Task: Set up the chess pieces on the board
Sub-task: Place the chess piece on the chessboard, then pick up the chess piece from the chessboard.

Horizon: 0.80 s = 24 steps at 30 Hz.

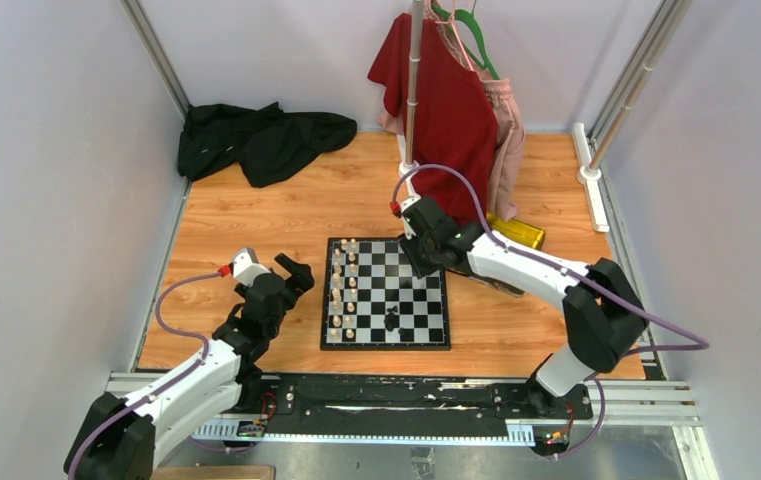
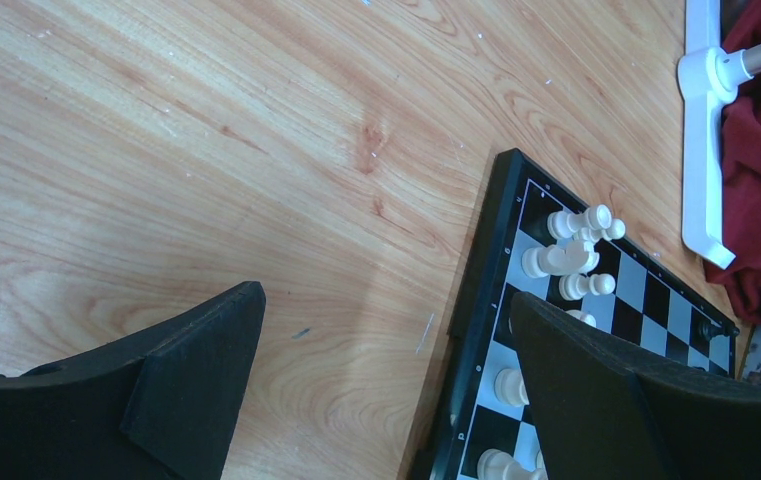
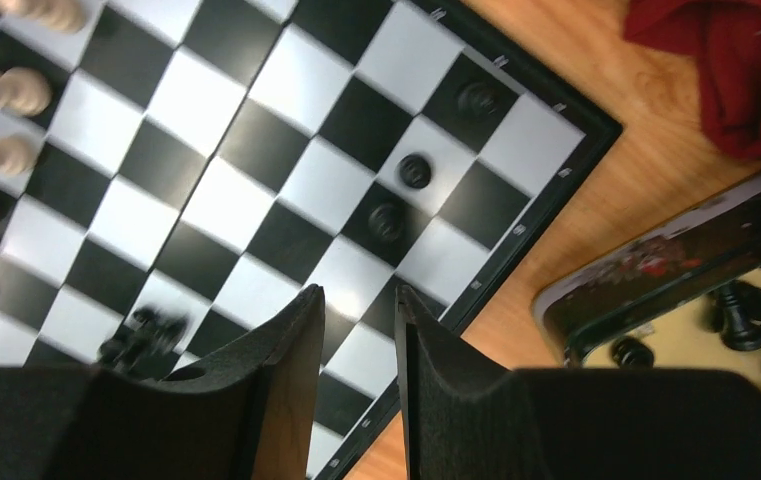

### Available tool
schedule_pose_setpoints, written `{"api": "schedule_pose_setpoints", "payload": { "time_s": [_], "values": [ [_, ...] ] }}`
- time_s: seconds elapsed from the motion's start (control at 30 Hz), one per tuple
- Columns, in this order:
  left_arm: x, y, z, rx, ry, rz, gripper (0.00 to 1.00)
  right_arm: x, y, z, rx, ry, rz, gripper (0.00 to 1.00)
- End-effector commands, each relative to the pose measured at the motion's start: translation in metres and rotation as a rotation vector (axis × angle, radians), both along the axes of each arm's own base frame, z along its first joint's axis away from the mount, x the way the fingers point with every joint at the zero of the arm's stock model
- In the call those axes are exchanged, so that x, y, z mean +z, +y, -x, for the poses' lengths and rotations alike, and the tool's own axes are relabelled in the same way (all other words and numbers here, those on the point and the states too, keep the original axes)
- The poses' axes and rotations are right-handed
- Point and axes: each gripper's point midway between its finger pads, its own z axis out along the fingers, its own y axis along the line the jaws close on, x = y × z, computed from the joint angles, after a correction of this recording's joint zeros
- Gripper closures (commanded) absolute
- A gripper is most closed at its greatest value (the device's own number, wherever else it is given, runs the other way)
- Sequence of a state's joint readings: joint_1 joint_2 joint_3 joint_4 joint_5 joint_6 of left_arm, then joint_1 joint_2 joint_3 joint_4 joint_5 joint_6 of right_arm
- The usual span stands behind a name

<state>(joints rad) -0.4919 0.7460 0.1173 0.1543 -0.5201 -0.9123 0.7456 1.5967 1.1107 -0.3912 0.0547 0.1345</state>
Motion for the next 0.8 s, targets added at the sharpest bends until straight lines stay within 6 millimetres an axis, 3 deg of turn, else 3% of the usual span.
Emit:
{"api": "schedule_pose_setpoints", "payload": {
  "time_s": [0.0,0.2,0.33,0.57,0.77],
  "values": [
    [-0.001,0.006,0.000,0.023,-0.006,-0.014,0.00,0.000,0.000,0.044,0.071,0.026,0.028,0.63],
    [-0.001,0.006,0.000,0.022,-0.006,-0.011,0.00,0.000,0.014,0.099,0.211,0.031,0.002,0.63],
    [-0.001,0.005,0.000,0.019,-0.006,-0.012,0.00,0.004,0.022,0.124,0.277,0.034,-0.033,0.63],
    [-0.002,0.005,0.000,0.019,-0.001,-0.013,0.00,-0.003,0.027,0.146,0.349,0.072,-0.051,0.63],
    [-0.003,0.006,0.000,0.023,0.000,-0.016,0.00,-0.014,0.034,0.152,0.371,0.102,-0.058,0.63]
  ]
}}
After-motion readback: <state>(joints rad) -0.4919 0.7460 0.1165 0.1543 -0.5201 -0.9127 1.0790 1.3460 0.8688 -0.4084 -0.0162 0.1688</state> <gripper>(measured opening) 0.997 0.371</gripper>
